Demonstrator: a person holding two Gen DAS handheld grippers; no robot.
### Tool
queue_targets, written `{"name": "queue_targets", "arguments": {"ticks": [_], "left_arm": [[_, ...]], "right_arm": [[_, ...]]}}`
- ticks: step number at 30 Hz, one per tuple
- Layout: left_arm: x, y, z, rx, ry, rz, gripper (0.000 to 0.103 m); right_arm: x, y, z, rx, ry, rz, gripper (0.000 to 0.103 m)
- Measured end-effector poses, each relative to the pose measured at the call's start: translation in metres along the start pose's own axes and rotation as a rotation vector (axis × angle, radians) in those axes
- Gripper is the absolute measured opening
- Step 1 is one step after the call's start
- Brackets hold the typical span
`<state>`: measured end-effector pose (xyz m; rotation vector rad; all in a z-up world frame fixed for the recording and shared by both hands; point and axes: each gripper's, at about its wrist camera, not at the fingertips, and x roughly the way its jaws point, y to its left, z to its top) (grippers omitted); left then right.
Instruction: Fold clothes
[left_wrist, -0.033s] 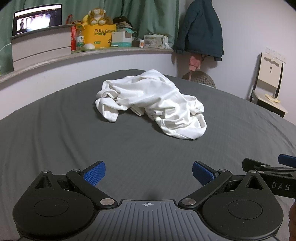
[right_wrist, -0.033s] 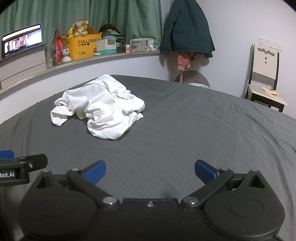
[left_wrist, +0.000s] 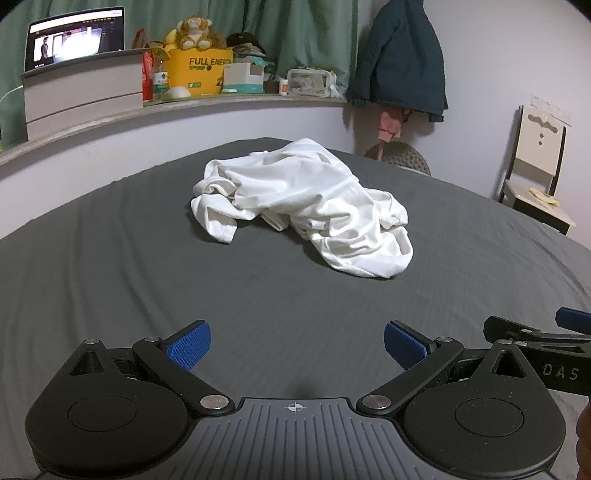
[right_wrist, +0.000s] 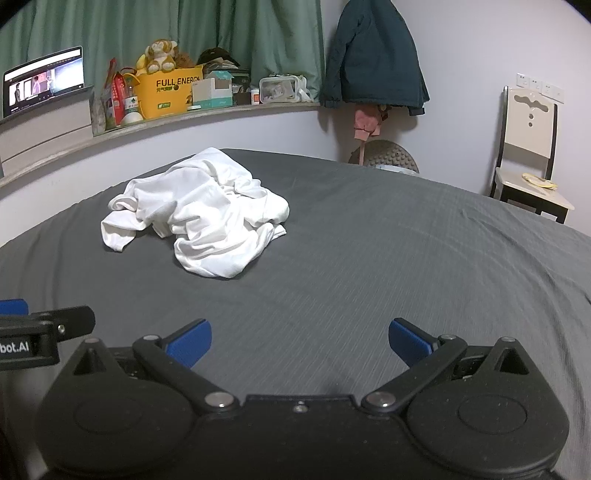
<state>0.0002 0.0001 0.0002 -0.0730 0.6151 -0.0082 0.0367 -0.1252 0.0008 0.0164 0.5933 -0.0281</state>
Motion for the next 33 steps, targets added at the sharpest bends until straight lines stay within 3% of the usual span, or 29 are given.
{"name": "queue_targets", "arguments": {"ticks": [33], "left_arm": [[0.0027,0.0013,-0.0011,-0.016,0.006,0.020,0.103]], "right_arm": [[0.0030,0.0017,-0.0022,-0.003,0.014,0.003,0.103]]}}
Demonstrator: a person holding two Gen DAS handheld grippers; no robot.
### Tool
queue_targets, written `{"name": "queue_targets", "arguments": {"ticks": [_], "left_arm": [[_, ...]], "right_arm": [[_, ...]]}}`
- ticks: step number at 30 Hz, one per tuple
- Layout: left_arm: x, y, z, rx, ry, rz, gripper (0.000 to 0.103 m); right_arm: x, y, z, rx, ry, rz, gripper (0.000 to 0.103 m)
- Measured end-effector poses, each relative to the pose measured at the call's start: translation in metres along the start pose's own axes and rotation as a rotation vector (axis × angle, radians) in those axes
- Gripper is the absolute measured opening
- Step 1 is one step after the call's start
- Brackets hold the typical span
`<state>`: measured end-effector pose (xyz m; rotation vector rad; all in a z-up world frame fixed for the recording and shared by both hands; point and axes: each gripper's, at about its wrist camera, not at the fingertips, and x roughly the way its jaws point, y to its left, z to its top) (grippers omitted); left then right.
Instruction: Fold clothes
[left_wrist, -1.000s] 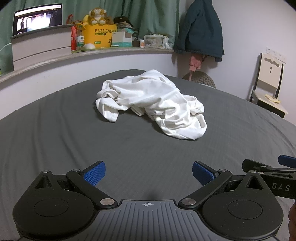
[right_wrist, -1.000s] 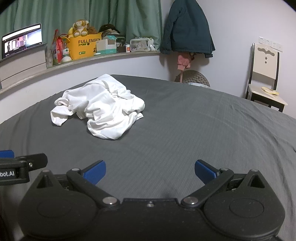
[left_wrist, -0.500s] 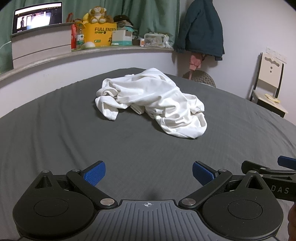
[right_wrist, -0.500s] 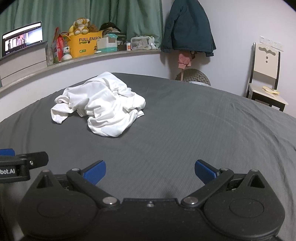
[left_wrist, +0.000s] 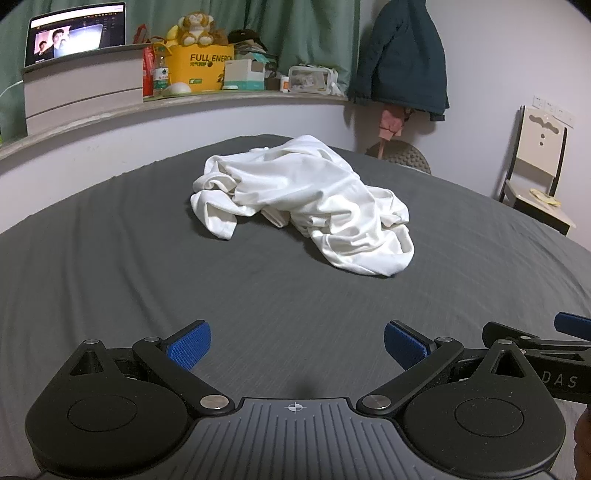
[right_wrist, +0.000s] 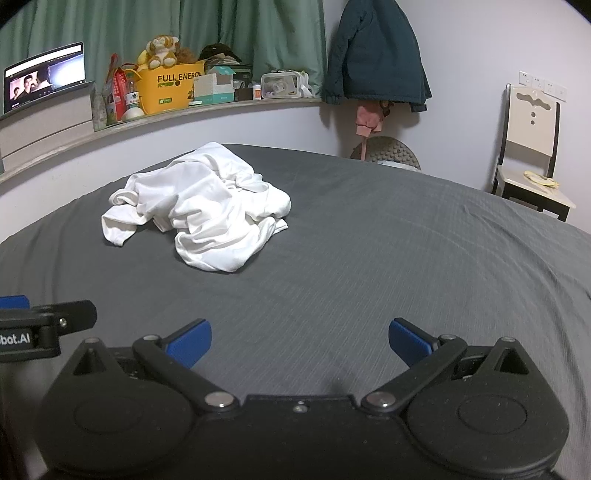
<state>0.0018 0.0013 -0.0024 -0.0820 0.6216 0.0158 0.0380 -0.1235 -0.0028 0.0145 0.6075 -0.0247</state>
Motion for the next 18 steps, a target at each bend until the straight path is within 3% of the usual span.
{"name": "queue_targets", "arguments": {"ticks": [18], "left_arm": [[0.0017,0.0016,0.0007,-0.031,0.003,0.030,0.103]], "right_arm": [[0.0005,0.0004,-0.0009,-0.001,0.012,0.003,0.103]]}}
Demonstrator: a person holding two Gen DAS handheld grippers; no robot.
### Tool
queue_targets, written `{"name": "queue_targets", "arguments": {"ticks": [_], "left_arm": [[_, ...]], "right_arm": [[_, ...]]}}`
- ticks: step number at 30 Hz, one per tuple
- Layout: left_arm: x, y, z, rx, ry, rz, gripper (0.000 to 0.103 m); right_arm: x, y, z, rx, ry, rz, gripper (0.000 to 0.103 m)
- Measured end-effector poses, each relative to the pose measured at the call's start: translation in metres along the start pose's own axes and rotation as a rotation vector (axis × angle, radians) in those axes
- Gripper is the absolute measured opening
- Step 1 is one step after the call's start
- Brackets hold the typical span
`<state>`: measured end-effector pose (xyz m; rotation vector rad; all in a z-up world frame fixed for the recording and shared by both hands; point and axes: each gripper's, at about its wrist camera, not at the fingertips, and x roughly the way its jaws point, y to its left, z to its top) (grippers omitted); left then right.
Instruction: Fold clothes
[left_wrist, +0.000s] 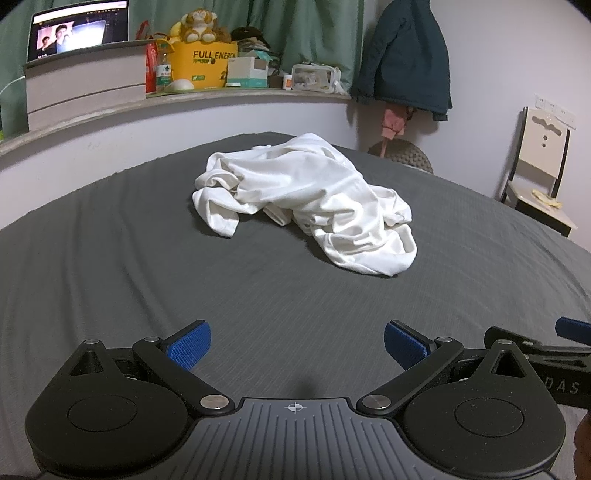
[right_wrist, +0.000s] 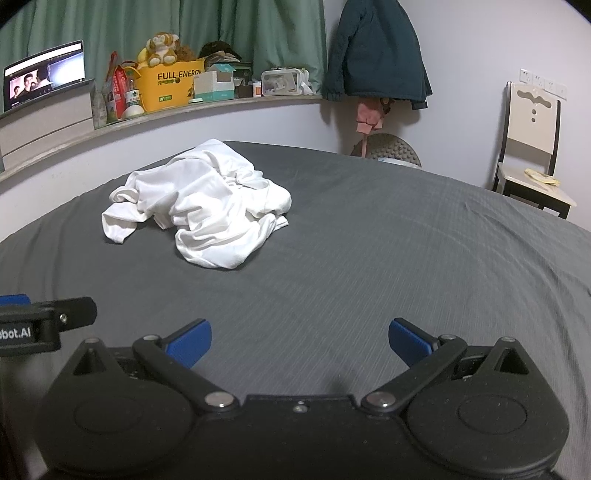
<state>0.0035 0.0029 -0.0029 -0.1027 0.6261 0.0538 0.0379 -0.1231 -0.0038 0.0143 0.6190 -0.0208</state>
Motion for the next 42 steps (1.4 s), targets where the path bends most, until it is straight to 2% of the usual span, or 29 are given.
{"name": "queue_targets", "arguments": {"ticks": [14,20,22,25,30,32,35,39,40,41,42], "left_arm": [[0.012,0.004,0.003,-0.042,0.020,-0.012,0.103],[0.025,0.010,0.008,-0.078,0.033,-0.016,0.103],[0.030,0.015,0.010,-0.095,0.033,0.008,0.103],[0.038,0.023,0.012,-0.116,0.029,0.083,0.103],[0.047,0.036,0.017,-0.132,-0.017,0.151,0.103],[0.049,0.041,0.018,-0.138,-0.024,0.148,0.103],[0.054,0.045,0.019,-0.152,-0.020,0.153,0.103],[0.060,0.053,0.019,-0.192,0.000,0.156,0.103],[0.060,0.055,0.018,-0.203,0.004,0.153,0.103],[0.061,0.056,0.018,-0.214,0.008,0.154,0.103],[0.062,0.057,0.017,-0.222,0.008,0.158,0.103]], "right_arm": [[0.007,-0.002,-0.005,-0.006,0.030,0.009,0.103],[0.013,0.000,-0.008,-0.053,0.000,0.032,0.103],[0.019,0.005,-0.005,-0.108,-0.030,0.037,0.103],[0.032,0.020,0.011,-0.197,-0.084,0.033,0.103],[0.078,0.063,0.060,-0.323,-0.162,0.044,0.101],[0.097,0.079,0.078,-0.346,-0.164,0.057,0.090],[0.132,0.101,0.096,-0.374,-0.109,0.075,0.072],[0.165,0.121,0.106,-0.426,-0.056,0.069,0.068],[0.171,0.125,0.108,-0.437,-0.045,0.066,0.056],[0.178,0.129,0.110,-0.447,-0.034,0.062,0.029],[0.182,0.132,0.113,-0.445,-0.022,0.067,0.015]]}}
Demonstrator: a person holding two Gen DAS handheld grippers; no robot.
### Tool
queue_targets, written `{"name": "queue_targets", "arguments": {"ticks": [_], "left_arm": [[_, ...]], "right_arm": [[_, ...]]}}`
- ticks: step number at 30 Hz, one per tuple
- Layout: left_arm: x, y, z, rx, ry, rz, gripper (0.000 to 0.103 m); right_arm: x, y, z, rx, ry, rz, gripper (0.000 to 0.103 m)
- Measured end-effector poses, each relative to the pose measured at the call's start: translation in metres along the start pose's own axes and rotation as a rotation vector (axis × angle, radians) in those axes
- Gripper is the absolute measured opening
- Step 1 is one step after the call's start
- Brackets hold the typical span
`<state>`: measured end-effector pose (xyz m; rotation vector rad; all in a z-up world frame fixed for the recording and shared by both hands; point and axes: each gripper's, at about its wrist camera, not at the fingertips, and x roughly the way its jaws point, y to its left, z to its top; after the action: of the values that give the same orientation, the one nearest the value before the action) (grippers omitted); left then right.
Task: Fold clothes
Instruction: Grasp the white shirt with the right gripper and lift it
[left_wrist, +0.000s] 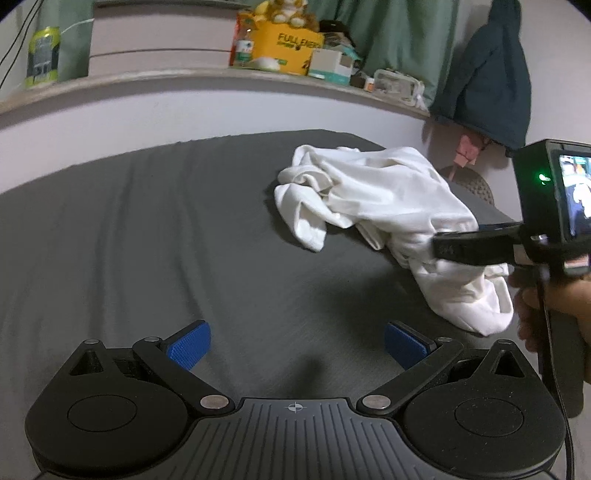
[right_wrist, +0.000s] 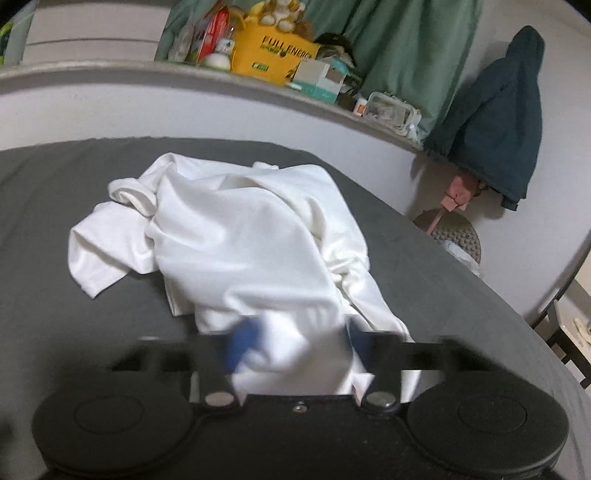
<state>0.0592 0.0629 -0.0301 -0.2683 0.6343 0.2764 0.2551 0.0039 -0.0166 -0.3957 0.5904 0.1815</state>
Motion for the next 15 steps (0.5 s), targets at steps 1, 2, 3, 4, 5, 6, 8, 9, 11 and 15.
{"name": "queue_targets", "arguments": {"ticks": [1,2,3,4,5,6,8,9,11,15], "left_arm": [[0.001,0.001,0.000,-0.009,0.001,0.004,0.103],[0.003,0.002,0.000,-0.017,0.006,0.005,0.103],[0.005,0.004,0.000,-0.032,0.016,0.003,0.103],[0.006,0.005,0.000,-0.046,0.022,0.002,0.103],[0.007,0.007,0.000,-0.062,0.026,0.003,0.103],[0.007,0.010,-0.001,-0.078,0.029,0.004,0.103],[0.009,0.011,-0.001,-0.097,0.033,0.006,0.103],[0.010,0.012,-0.001,-0.106,0.034,0.007,0.103],[0.010,0.011,-0.001,-0.106,0.030,0.003,0.103],[0.006,0.005,-0.001,-0.086,0.005,-0.023,0.103]], "right_arm": [[0.000,-0.003,0.004,0.036,0.011,0.032,0.007],[-0.002,-0.007,0.007,0.079,0.015,0.066,0.007],[-0.008,-0.015,0.009,0.143,-0.003,0.102,0.006],[-0.017,-0.024,0.010,0.211,-0.031,0.126,0.006],[-0.027,-0.034,0.010,0.282,-0.063,0.147,0.006],[-0.041,-0.046,0.010,0.357,-0.103,0.163,0.006],[-0.070,-0.069,0.005,0.471,-0.182,0.180,0.006],[-0.086,-0.081,0.003,0.507,-0.215,0.162,0.006],[-0.121,-0.103,-0.005,0.555,-0.274,0.087,0.005],[-0.208,-0.137,-0.027,0.629,-0.399,-0.085,0.004]]}}
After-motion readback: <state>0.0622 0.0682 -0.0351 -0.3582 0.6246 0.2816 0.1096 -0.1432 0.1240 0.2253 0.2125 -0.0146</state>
